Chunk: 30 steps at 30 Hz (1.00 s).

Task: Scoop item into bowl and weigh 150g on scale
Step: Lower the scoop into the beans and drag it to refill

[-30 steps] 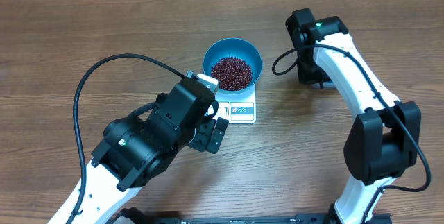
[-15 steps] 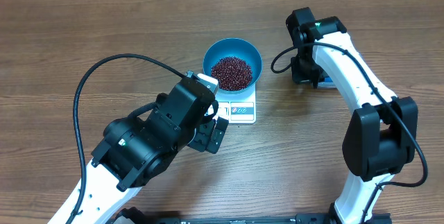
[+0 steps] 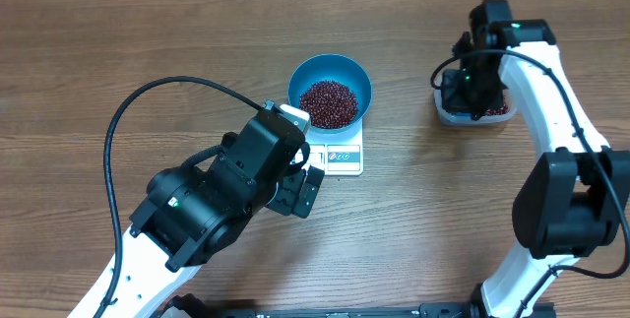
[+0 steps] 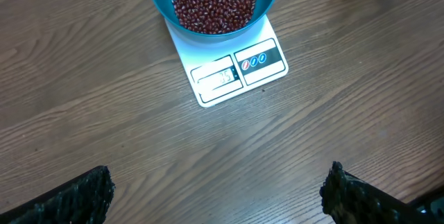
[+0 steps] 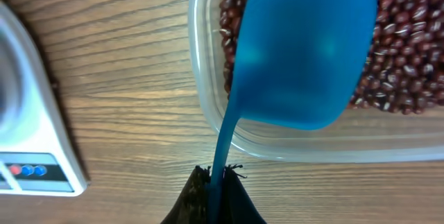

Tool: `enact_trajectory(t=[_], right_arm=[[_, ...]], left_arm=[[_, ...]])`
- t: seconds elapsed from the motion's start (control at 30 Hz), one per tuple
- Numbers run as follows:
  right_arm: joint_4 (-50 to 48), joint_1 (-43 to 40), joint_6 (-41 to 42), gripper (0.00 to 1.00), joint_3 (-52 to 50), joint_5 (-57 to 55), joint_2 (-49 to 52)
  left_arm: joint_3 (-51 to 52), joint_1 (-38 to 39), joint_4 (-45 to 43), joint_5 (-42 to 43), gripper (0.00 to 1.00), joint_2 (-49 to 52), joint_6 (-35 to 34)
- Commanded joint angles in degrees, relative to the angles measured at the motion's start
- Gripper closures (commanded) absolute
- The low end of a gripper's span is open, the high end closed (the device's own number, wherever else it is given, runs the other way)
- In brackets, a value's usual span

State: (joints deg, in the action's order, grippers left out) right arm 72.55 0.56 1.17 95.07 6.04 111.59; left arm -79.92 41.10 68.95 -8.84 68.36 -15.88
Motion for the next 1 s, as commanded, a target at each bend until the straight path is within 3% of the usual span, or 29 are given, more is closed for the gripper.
enact_trajectory(t=[0.0, 0.33, 0.63, 0.97], right_arm=[[-0.11, -1.86, -4.33, 0.96, -0.09, 9.53, -1.03], [0.35, -7.48, -9.66, 0.96, -0.09, 14.01, -1.03], [1.44, -13.31, -14.97, 0.96, -0.13, 24.85, -1.03], [2.14, -14.58, -17.79, 0.96, -0.26, 25.18, -1.01]], left_arm=[[-1.14, -0.22, -0.17, -0.72, 0.00, -0.55, 1.09], [-1.14, -0.22, -0.17, -0.72, 0.00, -0.55, 1.09], [-1.14, -0.22, -0.17, -0.72, 0.00, -0.55, 1.09], [-1.14, -0.22, -0.20, -0.72, 0.00, -0.55, 1.09]])
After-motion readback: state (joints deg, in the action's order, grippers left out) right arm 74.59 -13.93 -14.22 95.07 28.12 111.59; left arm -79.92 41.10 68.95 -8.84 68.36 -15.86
